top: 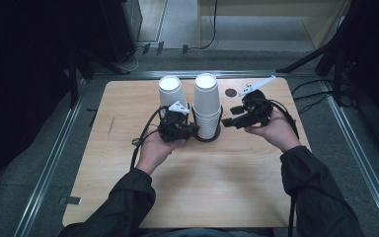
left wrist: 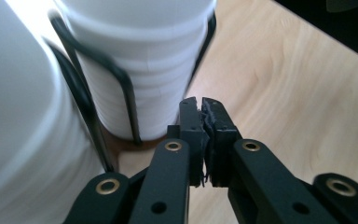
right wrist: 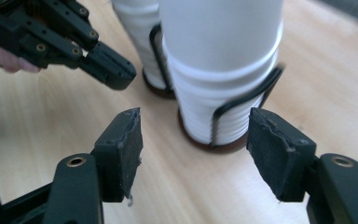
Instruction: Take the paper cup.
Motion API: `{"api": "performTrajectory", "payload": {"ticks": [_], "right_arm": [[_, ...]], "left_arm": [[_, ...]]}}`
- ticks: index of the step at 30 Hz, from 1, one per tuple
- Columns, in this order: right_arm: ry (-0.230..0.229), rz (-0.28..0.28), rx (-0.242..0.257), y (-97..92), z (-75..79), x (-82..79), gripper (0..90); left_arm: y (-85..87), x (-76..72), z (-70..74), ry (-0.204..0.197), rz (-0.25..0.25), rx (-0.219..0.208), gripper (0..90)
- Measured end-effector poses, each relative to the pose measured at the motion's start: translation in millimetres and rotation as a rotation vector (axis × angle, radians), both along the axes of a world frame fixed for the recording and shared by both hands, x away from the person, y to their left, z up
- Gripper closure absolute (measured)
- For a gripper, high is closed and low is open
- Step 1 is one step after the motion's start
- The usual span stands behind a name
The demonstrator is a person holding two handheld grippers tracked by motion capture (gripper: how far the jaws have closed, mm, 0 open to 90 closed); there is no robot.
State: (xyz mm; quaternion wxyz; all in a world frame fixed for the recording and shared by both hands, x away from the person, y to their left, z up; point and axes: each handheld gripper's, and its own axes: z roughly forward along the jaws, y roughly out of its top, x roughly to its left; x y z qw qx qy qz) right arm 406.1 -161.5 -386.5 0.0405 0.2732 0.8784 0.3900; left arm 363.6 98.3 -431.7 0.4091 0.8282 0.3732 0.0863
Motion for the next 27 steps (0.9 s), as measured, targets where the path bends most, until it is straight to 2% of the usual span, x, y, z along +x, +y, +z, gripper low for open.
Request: {"api": "performTrajectory", "payload": {"ticks": [2, 5, 6, 12, 15, 17, 18, 19, 25, 27], "right_arm": [[-0.009, 0.016, -0.013, 5.7, 13.1, 6.0, 33.5], [-0.014, 0.015, -0.019, 8.8, 20.1, 10.5, 31.8], [-0.015, 0.018, -0.019, 11.7, 26.0, 15.1, 30.4], [-0.031, 0.024, -0.032, 20.1, 38.9, 26.9, 25.7], [-0.032, 0.023, -0.031, 25.3, 46.1, 32.8, 22.0], [-0.029, 0.027, -0.029, 28.6, 50.1, 36.0, 19.1], [-0.02, 0.045, -0.032, 32.3, 53.2, 38.8, 15.6], [-0.02, 0.045, -0.032, 32.3, 53.2, 38.8, 15.6], [-0.013, 0.065, -0.087, 49.2, 60.9, 49.6, 13.5], [-0.005, 0.076, -0.116, 59.4, 64.2, 55.1, 13.5]], "left_arm": [[-6.1, 3.5, 6.4, -0.023, 0.019, 0.016, 88.2], [-9.1, 5.8, 7.9, -0.028, 0.033, 0.022, 88.1], [-10.3, 6.8, 7.9, -0.032, 0.039, 0.032, 88.1], [-14.0, 12.3, 3.5, -0.028, 0.072, 0.054, 88.1], [-17.1, 11.9, 2.2, -0.046, 0.089, 0.083, 87.6], [-18.1, 12.3, 1.0, -0.04, 0.095, 0.081, 87.4], [-18.8, 12.7, 0.4, -0.031, 0.098, 0.053, 87.2], [-18.8, 12.7, 0.4, -0.031, 0.098, 0.053, 87.1], [-23.4, 10.8, 0.1, -0.05, 0.1, 0.066, 87.2], [-22.4, 11.3, 0.8, -0.046, 0.104, 0.043, 87.2]]}}
